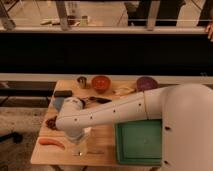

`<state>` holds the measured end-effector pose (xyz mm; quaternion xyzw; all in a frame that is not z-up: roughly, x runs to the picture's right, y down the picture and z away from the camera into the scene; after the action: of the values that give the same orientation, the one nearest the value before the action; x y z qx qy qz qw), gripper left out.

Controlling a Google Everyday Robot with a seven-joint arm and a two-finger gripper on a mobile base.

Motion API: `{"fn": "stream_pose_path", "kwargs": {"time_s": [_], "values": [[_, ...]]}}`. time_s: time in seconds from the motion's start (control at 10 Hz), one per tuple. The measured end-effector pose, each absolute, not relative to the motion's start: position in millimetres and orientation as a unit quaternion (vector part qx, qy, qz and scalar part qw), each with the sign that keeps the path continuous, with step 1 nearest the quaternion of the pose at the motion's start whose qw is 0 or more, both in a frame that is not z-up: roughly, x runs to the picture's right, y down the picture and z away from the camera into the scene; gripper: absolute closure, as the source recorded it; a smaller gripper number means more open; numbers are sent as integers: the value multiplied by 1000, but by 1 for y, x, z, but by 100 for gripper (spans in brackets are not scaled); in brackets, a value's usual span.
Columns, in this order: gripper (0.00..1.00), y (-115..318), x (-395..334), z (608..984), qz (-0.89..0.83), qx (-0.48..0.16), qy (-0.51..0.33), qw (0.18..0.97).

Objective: Place pepper in plastic cup

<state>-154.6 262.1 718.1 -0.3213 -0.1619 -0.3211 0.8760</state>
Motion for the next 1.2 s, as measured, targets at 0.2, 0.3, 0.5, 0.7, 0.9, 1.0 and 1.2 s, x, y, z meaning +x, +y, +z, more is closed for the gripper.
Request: {"fn": "stream_pose_path", "kwargs": {"time_s": [0.2,0.3,0.5,0.7,0.9,1.0,1.2], "values": [[20,265,-168,717,-311,-323,-171,877],[20,267,-172,717,-305,-324,-173,878],[20,271,-183,718,-299,-324,-177,880],[20,272,-191,724,-283,-323,-173,886],[20,266,-209,728,-257,-324,-155,897],[20,264,-221,728,-248,-324,-151,900],[20,262,-247,725,-233,-331,-138,904]]}}
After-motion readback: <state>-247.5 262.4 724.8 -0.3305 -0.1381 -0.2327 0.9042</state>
